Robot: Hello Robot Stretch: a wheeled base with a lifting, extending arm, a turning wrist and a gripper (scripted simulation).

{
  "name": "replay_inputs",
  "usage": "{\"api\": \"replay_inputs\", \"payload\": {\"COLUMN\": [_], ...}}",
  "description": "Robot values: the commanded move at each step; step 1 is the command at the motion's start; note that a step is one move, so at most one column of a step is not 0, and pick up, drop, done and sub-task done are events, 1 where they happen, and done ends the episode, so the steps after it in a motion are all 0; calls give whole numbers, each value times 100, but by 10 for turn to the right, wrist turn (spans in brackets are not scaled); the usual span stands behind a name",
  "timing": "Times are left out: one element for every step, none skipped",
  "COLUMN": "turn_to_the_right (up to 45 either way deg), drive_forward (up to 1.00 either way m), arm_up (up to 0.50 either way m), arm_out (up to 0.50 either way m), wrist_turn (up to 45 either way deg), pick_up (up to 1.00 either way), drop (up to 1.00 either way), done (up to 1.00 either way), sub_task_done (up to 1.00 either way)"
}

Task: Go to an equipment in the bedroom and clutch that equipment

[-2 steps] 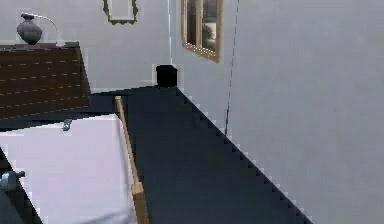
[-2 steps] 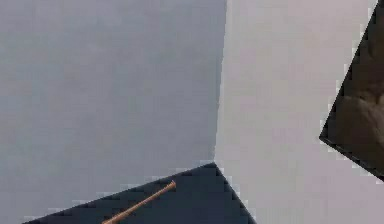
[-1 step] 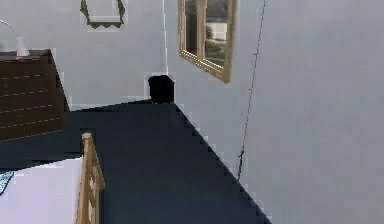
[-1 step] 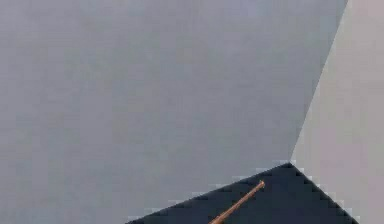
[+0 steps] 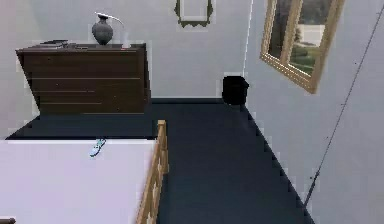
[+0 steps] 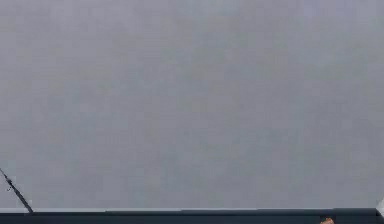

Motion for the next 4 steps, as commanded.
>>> {"api": "replay_inputs", "payload": {"turn_to_the_right": [0, 0, -390, 0], "drive_forward": [100, 65, 0, 100], "arm_up": [0, 0, 0, 0], "arm_out": [0, 0, 0, 0], "wrist_turn": [0, 0, 0, 0], "pick_up": [0, 0, 0, 0], "drop": [0, 0, 0, 0], "done": [0, 0, 0, 0], "sub_task_done": [0, 0, 0, 0]}}
